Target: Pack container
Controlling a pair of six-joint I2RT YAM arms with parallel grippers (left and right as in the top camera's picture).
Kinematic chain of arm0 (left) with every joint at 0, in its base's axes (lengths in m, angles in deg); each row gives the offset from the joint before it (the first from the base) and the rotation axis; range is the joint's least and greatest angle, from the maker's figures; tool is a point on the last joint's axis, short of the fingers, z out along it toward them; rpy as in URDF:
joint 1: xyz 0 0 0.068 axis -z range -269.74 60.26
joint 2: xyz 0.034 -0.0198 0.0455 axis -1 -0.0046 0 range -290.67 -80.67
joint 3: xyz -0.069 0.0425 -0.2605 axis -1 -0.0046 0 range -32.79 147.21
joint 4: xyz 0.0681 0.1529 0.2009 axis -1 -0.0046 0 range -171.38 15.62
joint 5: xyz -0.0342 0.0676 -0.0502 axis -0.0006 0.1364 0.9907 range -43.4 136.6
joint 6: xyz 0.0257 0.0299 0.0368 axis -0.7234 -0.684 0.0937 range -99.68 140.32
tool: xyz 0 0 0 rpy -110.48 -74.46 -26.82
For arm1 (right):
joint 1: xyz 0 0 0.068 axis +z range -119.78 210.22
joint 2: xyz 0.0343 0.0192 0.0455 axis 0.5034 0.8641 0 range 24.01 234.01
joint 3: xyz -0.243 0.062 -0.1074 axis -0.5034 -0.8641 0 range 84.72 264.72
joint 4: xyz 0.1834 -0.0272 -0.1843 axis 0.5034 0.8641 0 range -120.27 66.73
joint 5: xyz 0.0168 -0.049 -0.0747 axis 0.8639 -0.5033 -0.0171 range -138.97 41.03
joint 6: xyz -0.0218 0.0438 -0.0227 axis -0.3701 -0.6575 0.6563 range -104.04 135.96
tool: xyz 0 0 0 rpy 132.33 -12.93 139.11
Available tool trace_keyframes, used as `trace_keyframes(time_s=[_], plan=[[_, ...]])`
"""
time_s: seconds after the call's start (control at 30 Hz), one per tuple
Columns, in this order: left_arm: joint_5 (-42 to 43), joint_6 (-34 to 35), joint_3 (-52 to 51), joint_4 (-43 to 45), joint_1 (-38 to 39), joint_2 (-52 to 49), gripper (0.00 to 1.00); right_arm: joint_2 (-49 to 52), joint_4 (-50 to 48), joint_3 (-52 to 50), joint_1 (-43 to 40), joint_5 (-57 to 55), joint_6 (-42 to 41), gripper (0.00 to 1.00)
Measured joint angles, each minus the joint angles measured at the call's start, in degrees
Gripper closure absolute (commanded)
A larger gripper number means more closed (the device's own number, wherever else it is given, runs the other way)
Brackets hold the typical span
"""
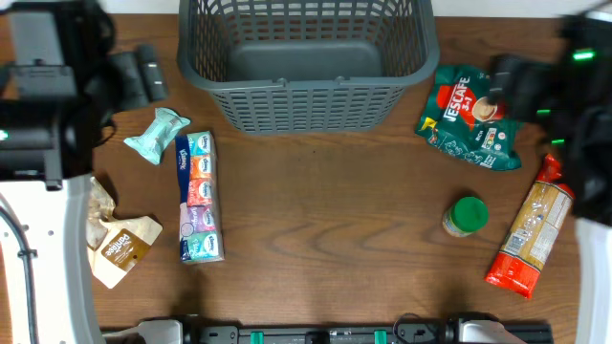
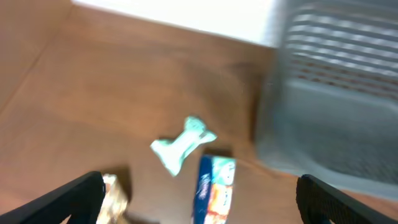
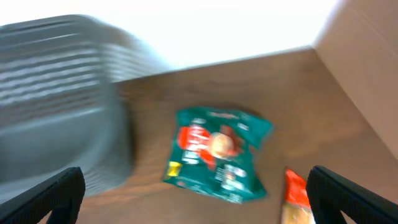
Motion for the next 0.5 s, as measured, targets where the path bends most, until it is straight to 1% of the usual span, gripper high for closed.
trace_keyframes(time_s=[0.13,0.23,0.33,0.47,0.5], plan=[[-0.6,2.5,0.0,-1.8,-2.9,0.0,0.01,3.8,1.2,0.0,-14.1,7.5,-0.8,0.01],[-0.7,3.4,0.0,-2.0,-3.0,0.0,0.01,8.6,1.5,0.0,-21.1,12.7,-0.7,0.01],[-0.7,3.8,0.0,-2.4,-3.0,0.0,0.01,14.3,1.5,0.0,-24.4,16.4,-0.2,0.01],[-0.7,3.8,0.0,-2.7,-3.0,0.0,0.01,23.1,1.5,-0.1,-25.4,20.0,2.4,0.01],[-0.7,3.8,0.0,-2.7,-3.0,0.0,0.01,24.0,1.5,-0.1,-25.4,20.3,2.7,0.01]])
